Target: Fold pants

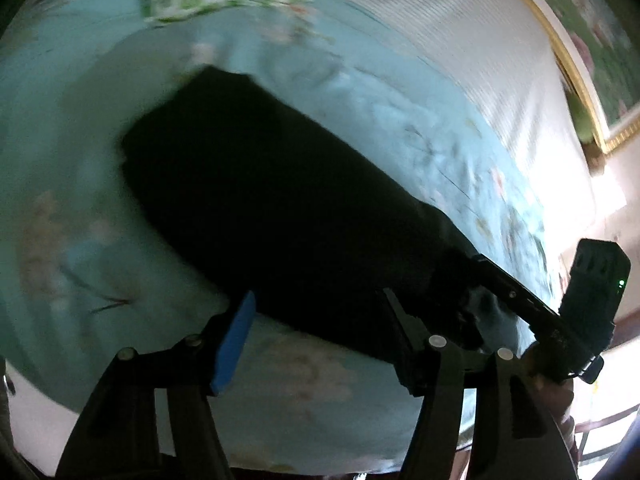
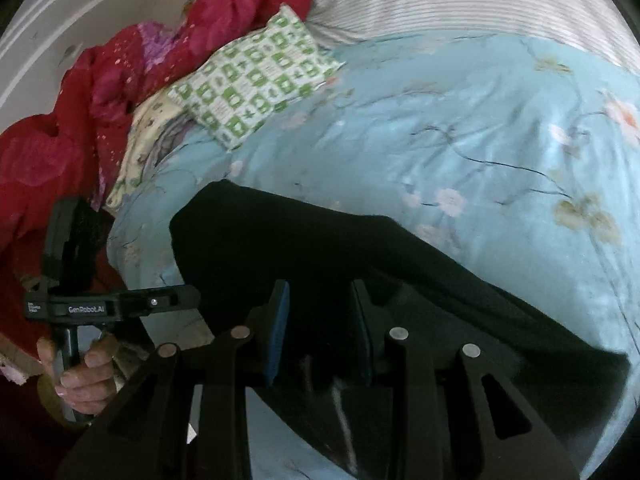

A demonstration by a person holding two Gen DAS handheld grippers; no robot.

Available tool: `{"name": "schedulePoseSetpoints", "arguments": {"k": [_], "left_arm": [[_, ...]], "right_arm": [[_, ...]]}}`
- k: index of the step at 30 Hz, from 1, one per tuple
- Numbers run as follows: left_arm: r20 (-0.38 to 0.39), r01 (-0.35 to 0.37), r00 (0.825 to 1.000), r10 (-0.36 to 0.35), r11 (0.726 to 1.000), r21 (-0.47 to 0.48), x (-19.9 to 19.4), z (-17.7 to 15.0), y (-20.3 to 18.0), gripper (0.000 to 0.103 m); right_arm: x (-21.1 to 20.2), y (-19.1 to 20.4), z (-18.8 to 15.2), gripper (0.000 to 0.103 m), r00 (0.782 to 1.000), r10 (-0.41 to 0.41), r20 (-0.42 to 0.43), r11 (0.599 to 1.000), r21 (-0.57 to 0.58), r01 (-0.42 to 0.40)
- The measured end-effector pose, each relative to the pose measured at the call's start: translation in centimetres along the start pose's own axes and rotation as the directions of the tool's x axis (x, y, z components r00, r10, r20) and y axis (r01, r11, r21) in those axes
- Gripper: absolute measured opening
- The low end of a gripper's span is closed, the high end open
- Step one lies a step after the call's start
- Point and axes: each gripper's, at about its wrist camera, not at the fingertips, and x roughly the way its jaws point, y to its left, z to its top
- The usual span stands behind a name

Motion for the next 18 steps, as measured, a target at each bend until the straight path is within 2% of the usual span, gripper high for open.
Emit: {"name": "schedulePoseSetpoints", "arguments": {"k": [3, 5, 6, 10, 18], "left_arm": [[0.017, -0.021, 1.000, 0.022, 0.999, -0.048, -0.6, 0.3, 2.0, 0.067], [0.026, -0.030, 0.999, 0.032, 0.997, -0.074, -0.9, 0.5, 3.2, 0.070], [0.031, -0.039, 0.999, 0.042, 0.996, -0.085, -1.1, 0.7, 3.8, 0.073], [0.049, -0.065, 0.996, 0.072, 0.989, -0.133, -1.4, 1.4, 5.6, 0.075], [0.033, -0.064, 0.997, 0.072, 0.980, -0.186, 0.0, 2.9, 7.7, 0.077]], "right_arm": [[1.6, 0.9, 1.2, 0.037, 1.000, 0.020, -0.020, 0.999, -0.028, -0.021], [2.4, 1.4, 1.9, 0.048, 0.999, 0.034, -0.029, 0.998, -0.045, -0.035], [2.8, 1.7, 2.2, 0.049, 0.999, 0.039, -0.032, 0.998, -0.055, -0.041], [4.4, 2.9, 3.9, 0.049, 0.997, 0.058, -0.055, 0.993, -0.098, -0.063], [8.5, 4.9, 7.3, 0.050, 0.991, 0.086, -0.107, 0.979, -0.173, -0.104]]}}
